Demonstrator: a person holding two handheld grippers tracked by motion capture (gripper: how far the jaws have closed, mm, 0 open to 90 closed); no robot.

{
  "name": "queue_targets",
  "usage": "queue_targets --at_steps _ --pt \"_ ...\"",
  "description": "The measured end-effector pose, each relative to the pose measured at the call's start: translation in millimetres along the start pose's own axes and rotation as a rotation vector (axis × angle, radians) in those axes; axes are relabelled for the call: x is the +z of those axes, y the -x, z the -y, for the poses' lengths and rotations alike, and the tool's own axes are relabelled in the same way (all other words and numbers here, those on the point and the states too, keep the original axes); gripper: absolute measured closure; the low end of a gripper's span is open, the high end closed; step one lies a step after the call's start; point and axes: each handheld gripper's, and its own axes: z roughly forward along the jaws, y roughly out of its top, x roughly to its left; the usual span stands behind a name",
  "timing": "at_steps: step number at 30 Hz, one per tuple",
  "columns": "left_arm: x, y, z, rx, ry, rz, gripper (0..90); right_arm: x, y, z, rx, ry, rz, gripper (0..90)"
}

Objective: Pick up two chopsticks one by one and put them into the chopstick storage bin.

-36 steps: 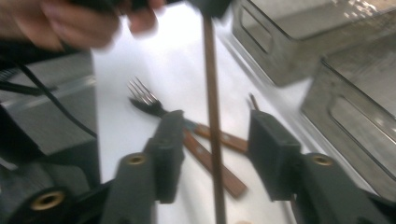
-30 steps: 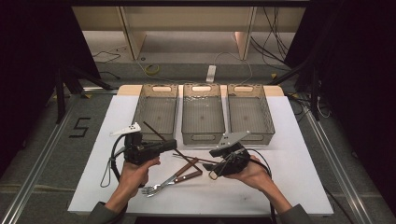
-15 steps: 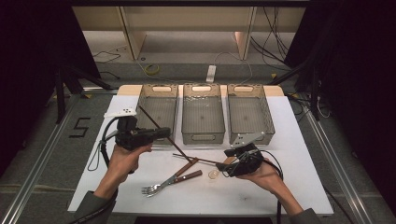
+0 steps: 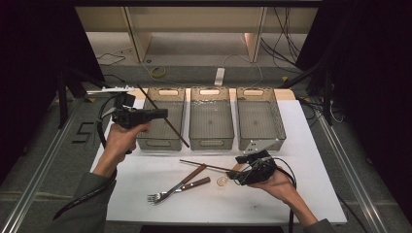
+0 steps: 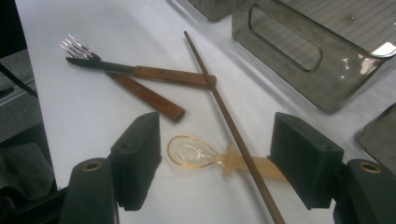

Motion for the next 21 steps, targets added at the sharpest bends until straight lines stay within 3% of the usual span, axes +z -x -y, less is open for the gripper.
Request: queue_targets --at_steps 5,12,21 --pt "2.3 -13.9 -12.3 -0.025 -0.011 -0.041 84.0 0.6 -1.5 0.7 -0.004 -0.003 -0.006 33.0" --pt "5.8 -25.8 -27.3 -0.025 -0.03 -0.109 84.0 0.3 -1.2 1.8 0.0 0.001 -0.006 32.9" --pt "13.9 -48.0 -38.0 -0.065 -0.046 -0.183 83.8 0.7 -3.0 2.3 -0.003 0.006 -0.001 31.9"
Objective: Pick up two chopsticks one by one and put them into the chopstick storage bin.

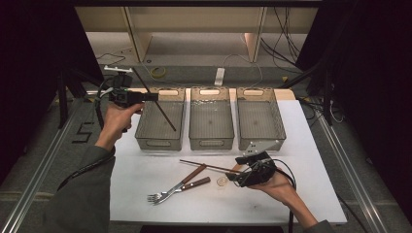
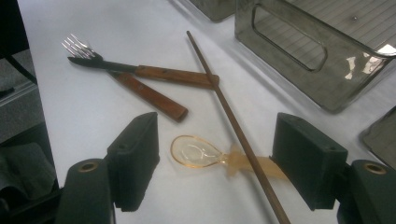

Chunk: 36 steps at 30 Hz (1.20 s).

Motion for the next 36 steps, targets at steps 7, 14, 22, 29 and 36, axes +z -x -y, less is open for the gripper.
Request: queue_targets --at_steps 7,14,22,29,36 --pt "11.6 -8.4 -2.3 -0.016 -0.048 -0.044 83.7 1.0 -1.3 0.1 -0.005 0.003 -0.004 31.9" --pt "20.7 -11.6 2.2 -0.019 -0.074 -0.062 83.6 1.8 -1.8 0.4 -0.003 -0.006 -0.006 31.9" --pt "33.8 -13.7 6.6 -0.013 -0.132 -0.076 83.3 0.7 -1.9 0.1 -0.002 0.0 -0.006 32.0" --pt "40.3 -15.7 6.7 -0.025 -0.158 -0.078 83.3 0.3 -1.9 0.0 -0.005 -0.003 -0.01 31.9" --pt "47.9 -16.4 9.5 -0.026 -0.19 -0.079 83.1 -0.8 -1.4 -0.4 -0.01 -0.001 -0.006 31.9"
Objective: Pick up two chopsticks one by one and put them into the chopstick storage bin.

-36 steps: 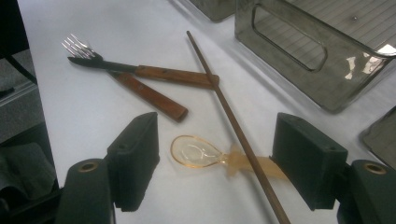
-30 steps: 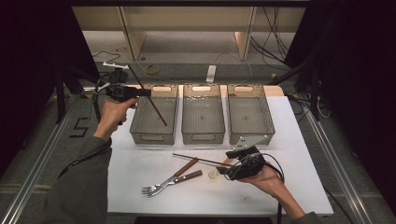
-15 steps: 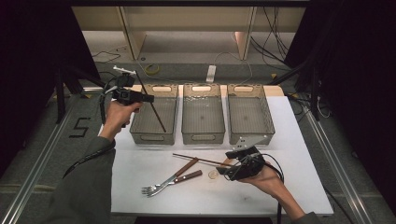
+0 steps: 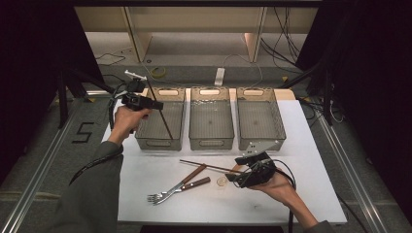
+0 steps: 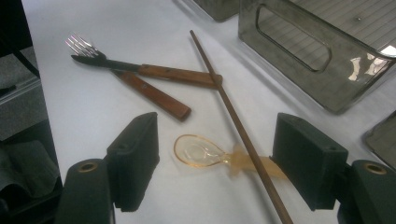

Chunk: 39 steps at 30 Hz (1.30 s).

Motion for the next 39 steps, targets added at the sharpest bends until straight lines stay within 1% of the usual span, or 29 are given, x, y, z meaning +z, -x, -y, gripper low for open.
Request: queue_targets --at_steps 4,7,9,12,14,17,18,21,25,28,31,33,35,37,38,39 --pt "6.7 -2.5 1.3 -0.012 -0.01 -0.005 82.9 -0.2 0.0 -0.1 0.0 -0.001 -0.001 31.9" --pt "11.3 -3.1 1.5 -0.01 -0.025 -0.013 82.3 0.0 0.1 -0.3 0.001 -0.004 -0.005 31.9" --pt "13.8 -3.2 1.0 -0.014 -0.028 -0.021 79.8 0.0 0.0 -0.2 0.0 -0.003 -0.005 31.9" --pt "16.3 -2.8 0.7 -0.025 -0.027 -0.023 76.5 -0.1 0.2 -0.3 0.002 -0.001 -0.006 31.9" --pt "17.9 -2.8 0.9 -0.035 -0.025 -0.039 71.5 -0.2 0.2 -0.2 0.001 -0.001 -0.007 32.0" --pt "19.6 -4.8 1.2 -0.041 -0.029 -0.045 68.9 -0.7 0.3 -0.6 0.005 0.003 -0.007 32.0" --pt "19.9 -5.3 1.3 -0.048 -0.024 -0.047 67.6 -0.7 0.2 -0.7 0.006 0.004 -0.007 31.9" --pt "19.0 -6.2 2.3 -0.055 -0.016 -0.044 64.8 -1.3 -0.1 -0.7 0.006 0.002 -0.007 31.9" --pt "13.3 -4.4 3.5 -0.066 0.0 -0.031 53.0 -2.1 1.0 -0.7 0.004 0.006 -0.004 32.0" --pt "7.0 1.5 4.0 -0.048 0.009 -0.033 43.1 -1.9 1.0 -1.1 0.007 0.007 -0.004 31.9" --pt "-2.8 11.0 7.3 -0.03 0.06 -0.002 34.9 -1.7 0.2 -1.4 0.006 0.004 0.0 31.9" --pt "-10.2 17.8 13.3 -0.018 0.108 0.041 31.2 -2.6 -0.1 -2.4 0.004 0.005 0.002 31.9" --pt "-16.7 25.0 23.0 0.007 0.135 0.077 28.3 -3.1 -0.2 -3.1 0.001 0.009 0.01 31.9" --pt "-22.5 31.9 34.1 0.03 0.161 0.103 26.3 -3.6 -0.1 -3.6 -0.001 0.007 0.012 31.9" --pt "-25.2 34.3 39.2 0.042 0.173 0.111 25.7 -3.6 0.2 -4.0 -0.001 0.007 0.013 32.0" --pt "-27.6 36.9 44.0 0.044 0.182 0.116 25.1 -3.6 0.4 -4.5 0.001 0.003 0.017 31.9"
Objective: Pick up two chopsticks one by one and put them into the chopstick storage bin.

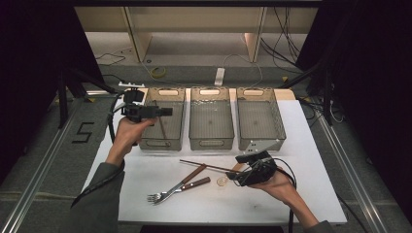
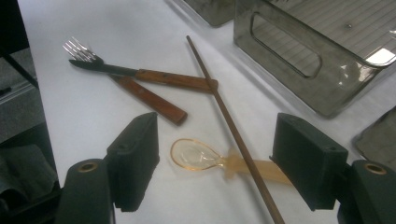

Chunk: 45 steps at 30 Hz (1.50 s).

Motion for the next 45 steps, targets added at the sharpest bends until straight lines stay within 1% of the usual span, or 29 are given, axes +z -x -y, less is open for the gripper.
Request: queue_targets --at_steps 2,3,4,5,6,7,8,12,13,17,18,20,21,23,25,29,31,32,33,34,36,38,39,40,41,45 --pt "-6.0 4.0 8.7 0.008 0.031 0.016 24.1 0.5 1.4 -0.5 0.0 -0.008 0.008 31.9" --pt "-6.6 5.5 11.6 0.012 0.027 0.019 24.1 0.6 2.2 -0.5 0.001 -0.012 0.013 31.9" --pt "-7.2 7.3 14.3 0.027 0.013 0.014 23.6 0.7 3.2 -0.5 0.005 -0.014 0.014 31.9" --pt "-8.2 8.9 18.1 0.045 0.015 0.007 22.5 0.9 4.4 -0.5 0.009 -0.015 0.017 32.0" --pt "-9.1 9.8 22.3 0.053 0.013 0.009 22.5 1.2 5.4 -0.4 0.013 -0.018 0.023 32.0" --pt "-9.3 10.2 26.0 0.054 0.01 0.016 22.2 1.4 6.6 -0.1 0.009 -0.024 0.031 32.0" --pt "-10.1 10.2 29.5 0.056 0.01 0.015 21.3 1.3 7.3 0.3 0.008 -0.031 0.036 32.0" --pt "-11.6 11.6 42.7 0.059 0.038 0.015 20.9 0.7 11.8 3.3 0.005 -0.059 0.056 32.0" --pt "-11.1 12.8 46.0 0.059 0.037 0.018 20.8 0.9 13.4 4.3 0.0 -0.064 0.061 32.1" --pt "-7.1 17.3 57.3 0.085 0.026 0.025 19.1 1.9 17.5 8.5 0.011 -0.085 0.077 32.9" --pt "-6.8 18.3 59.8 0.095 0.028 0.025 18.9 2.6 18.5 9.6 0.006 -0.094 0.081 33.1" --pt "-6.6 20.6 65.2 0.094 0.037 0.033 18.9 4.7 19.6 11.6 0.008 -0.109 0.084 33.6" --pt "-6.5 21.7 67.3 0.102 0.035 0.036 18.9 5.9 20.2 12.7 0.006 -0.115 0.089 33.7" --pt "-7.5 24.2 72.4 0.105 0.048 0.034 18.7 8.3 20.8 14.5 0.008 -0.123 0.094 34.0" --pt "-8.2 24.9 78.7 0.103 0.058 0.048 18.7 10.0 21.3 15.8 0.004 -0.132 0.095 34.3" --pt "-7.7 24.2 93.8 0.108 0.043 0.056 18.7 13.7 21.7 16.9 -0.007 -0.153 0.11 35.3" --pt "-9.5 24.6 100.5 0.102 0.051 0.059 18.7 15.3 22.4 17.7 -0.006 -0.165 0.117 36.0" --pt "-10.4 25.4 103.8 0.1 0.056 0.063 18.7 17.8 24.0 18.9 -0.015 -0.182 0.119 37.1" --pt "-10.6 26.9 106.6 0.1 0.058 0.065 18.7 17.8 24.0 18.9 -0.015 -0.182 0.119 37.1" --pt "-11.0 28.2 108.8 0.11 0.056 0.065 18.5 18.9 24.6 19.7 -0.015 -0.188 0.116 38.2" --pt "-10.2 31.6 112.0 0.116 0.058 0.075 18.2 21.6 25.3 21.2 -0.01 -0.2 0.11 39.7" --pt "-8.0 34.4 115.0 0.126 0.058 0.083 17.7 24.3 25.6 22.7 -0.024 -0.218 0.117 40.7" --pt "-6.6 36.0 116.4 0.133 0.052 0.081 17.6 25.5 25.1 23.2 -0.024 -0.226 0.121 41.8" --pt "-5.4 37.5 117.4 0.139 0.047 0.08 17.3 26.2 25.3 23.8 -0.03 -0.234 0.115 43.3" --pt "-4.3 38.8 118.2 0.142 0.043 0.083 17.0 26.8 25.1 24.3 -0.026 -0.241 0.114 44.4" --pt "-1.7 43.9 120.7 0.151 0.033 0.092 16.8 29.0 25.4 26.5 -0.034 -0.268 0.118 49.7"
